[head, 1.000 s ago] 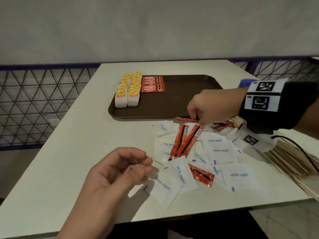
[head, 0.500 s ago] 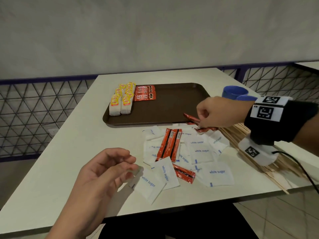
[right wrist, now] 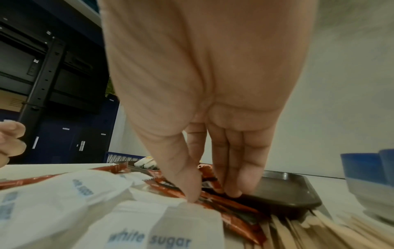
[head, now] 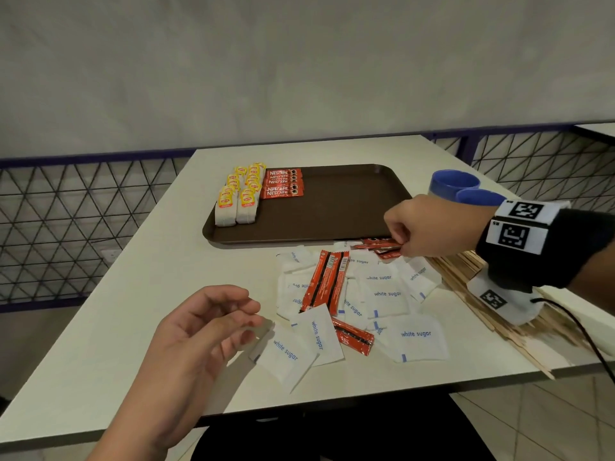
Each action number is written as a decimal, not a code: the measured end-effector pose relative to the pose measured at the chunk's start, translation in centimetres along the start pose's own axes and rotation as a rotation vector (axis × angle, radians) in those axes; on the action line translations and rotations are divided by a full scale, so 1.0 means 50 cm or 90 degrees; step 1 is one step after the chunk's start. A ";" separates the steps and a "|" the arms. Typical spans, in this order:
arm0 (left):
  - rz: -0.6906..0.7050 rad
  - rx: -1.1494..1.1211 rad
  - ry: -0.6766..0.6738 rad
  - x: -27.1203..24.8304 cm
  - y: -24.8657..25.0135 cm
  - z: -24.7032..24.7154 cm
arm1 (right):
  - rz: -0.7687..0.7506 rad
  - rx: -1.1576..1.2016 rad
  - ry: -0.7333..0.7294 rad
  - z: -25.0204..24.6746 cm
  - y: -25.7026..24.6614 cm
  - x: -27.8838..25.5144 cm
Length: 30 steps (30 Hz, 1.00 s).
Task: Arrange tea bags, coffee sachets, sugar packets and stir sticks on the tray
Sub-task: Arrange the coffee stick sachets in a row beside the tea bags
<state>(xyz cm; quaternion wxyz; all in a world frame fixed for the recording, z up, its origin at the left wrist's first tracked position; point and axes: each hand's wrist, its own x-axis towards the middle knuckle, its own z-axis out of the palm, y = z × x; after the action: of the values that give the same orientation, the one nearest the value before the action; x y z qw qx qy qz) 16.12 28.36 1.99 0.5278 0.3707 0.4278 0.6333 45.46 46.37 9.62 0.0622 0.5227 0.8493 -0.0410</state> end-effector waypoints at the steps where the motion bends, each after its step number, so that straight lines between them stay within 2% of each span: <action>1: 0.000 0.001 -0.001 0.000 0.000 0.000 | -0.004 -0.004 -0.002 0.004 0.000 -0.001; 7: -0.001 0.004 -0.006 0.001 0.001 0.000 | -0.032 0.016 -0.002 0.023 0.000 0.005; 12: -0.004 0.006 -0.012 0.001 0.002 0.001 | -0.038 -0.025 -0.038 0.029 0.000 0.022; 24: 0.003 0.002 -0.013 0.001 0.004 0.002 | -0.003 -0.007 -0.012 0.023 -0.017 0.014; 30: 0.002 -0.001 -0.009 0.001 0.003 0.002 | 0.027 -0.030 -0.039 0.030 -0.025 0.028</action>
<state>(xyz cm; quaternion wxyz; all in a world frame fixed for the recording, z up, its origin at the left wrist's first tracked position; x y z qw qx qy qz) 16.16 28.40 2.15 0.5304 0.3754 0.4229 0.6317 43.80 46.81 7.93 0.1015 0.5372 0.8366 -0.0360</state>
